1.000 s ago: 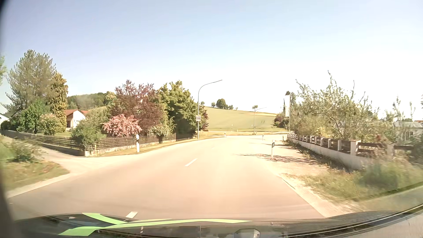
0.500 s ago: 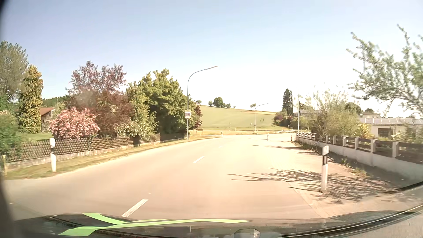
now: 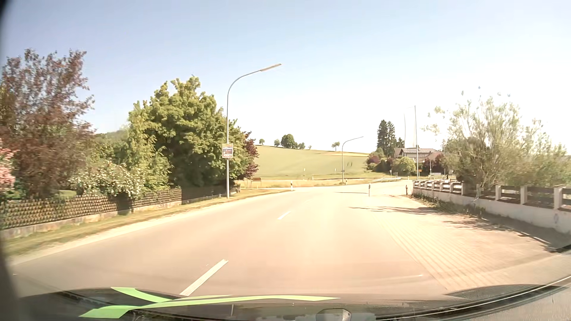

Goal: Follow the waypoints while adhering to traffic rules and regulations

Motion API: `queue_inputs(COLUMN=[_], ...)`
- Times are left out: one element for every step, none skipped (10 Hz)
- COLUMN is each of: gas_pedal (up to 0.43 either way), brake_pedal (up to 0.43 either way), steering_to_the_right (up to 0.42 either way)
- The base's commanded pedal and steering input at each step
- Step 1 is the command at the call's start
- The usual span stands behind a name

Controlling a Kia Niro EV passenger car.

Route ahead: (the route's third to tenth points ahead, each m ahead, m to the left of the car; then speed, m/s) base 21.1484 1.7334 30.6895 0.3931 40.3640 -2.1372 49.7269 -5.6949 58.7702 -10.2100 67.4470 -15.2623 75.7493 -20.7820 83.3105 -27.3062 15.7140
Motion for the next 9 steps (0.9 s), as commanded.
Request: queue_inputs(gas_pedal=[0.059, 0.079, 0.087, 0.098, 0.098, 0.098, 0.098, 0.098, 0.098], brake_pedal=[0.000, 0.000, 0.000, 0.000, 0.000, 0.000, 0.000, 0.000, 0.000], steering_to_the_right=[0.023, 0.023, 0.023, 0.024, 0.025, 0.027, 0.029, 0.031, 0.032])
